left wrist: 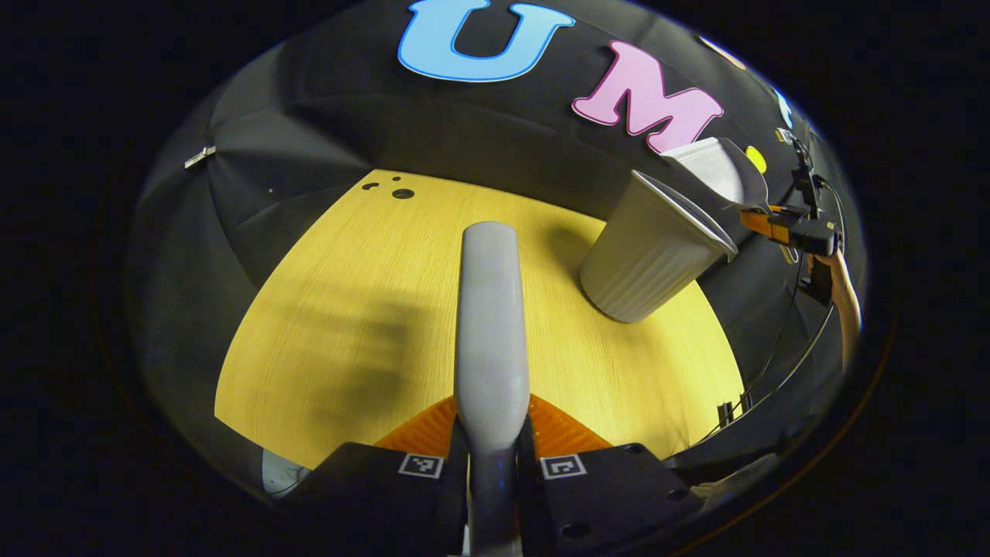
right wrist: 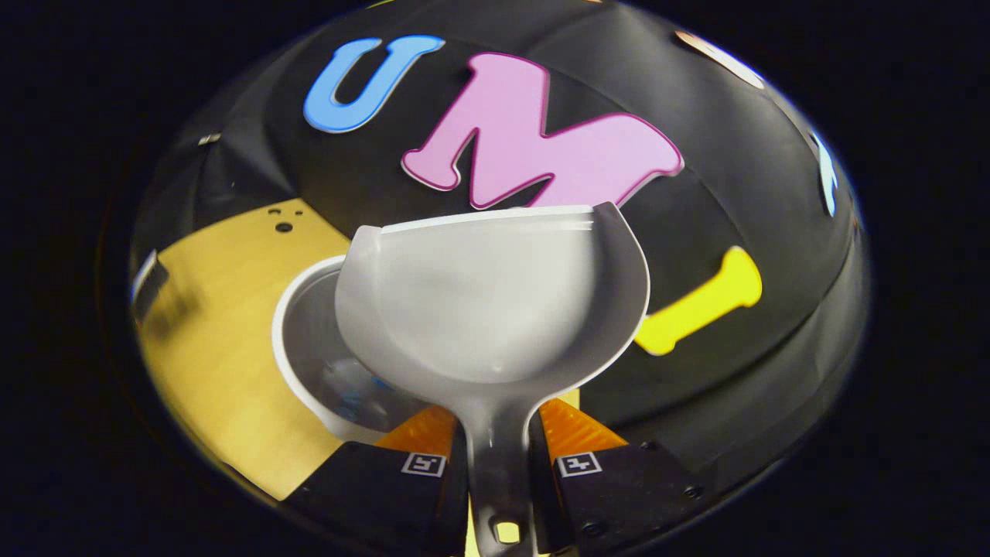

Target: Pick up the small broom and dustpan from the desktop, sweep the trash into the dustpan with the broom, and then empty the trash into the garbage bin.

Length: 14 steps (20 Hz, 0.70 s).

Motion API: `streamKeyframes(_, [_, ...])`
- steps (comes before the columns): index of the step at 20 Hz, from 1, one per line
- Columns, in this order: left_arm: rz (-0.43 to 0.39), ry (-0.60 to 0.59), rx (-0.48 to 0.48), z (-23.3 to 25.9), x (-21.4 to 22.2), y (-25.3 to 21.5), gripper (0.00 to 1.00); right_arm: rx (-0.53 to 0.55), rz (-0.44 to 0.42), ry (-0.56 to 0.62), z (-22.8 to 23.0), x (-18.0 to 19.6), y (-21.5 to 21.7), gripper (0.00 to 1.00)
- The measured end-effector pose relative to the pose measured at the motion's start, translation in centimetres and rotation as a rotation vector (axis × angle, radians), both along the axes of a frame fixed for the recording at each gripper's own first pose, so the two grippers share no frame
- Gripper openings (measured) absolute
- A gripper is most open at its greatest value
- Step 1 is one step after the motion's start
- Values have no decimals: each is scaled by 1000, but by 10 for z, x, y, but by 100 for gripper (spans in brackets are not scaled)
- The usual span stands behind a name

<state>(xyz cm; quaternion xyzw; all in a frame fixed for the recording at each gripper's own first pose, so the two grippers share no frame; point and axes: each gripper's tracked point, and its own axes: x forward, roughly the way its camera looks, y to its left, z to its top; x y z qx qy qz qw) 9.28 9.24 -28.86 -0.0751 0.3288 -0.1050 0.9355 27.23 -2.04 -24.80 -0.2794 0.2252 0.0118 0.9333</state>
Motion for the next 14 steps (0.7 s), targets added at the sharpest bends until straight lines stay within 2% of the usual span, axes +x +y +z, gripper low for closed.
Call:
streamKeyframes(5, [-28,18,-2,-6,-22,6,31,214,-105,9,10,-75,-16,37])
streamKeyframes(10, [-24,0,-34,-15,-31,14,31,393,-187,66,6,-179,-7,37])
streamKeyframes(14, [-13,15,-17,-35,-31,22,31,490,-209,155,-41,-248,17,37])
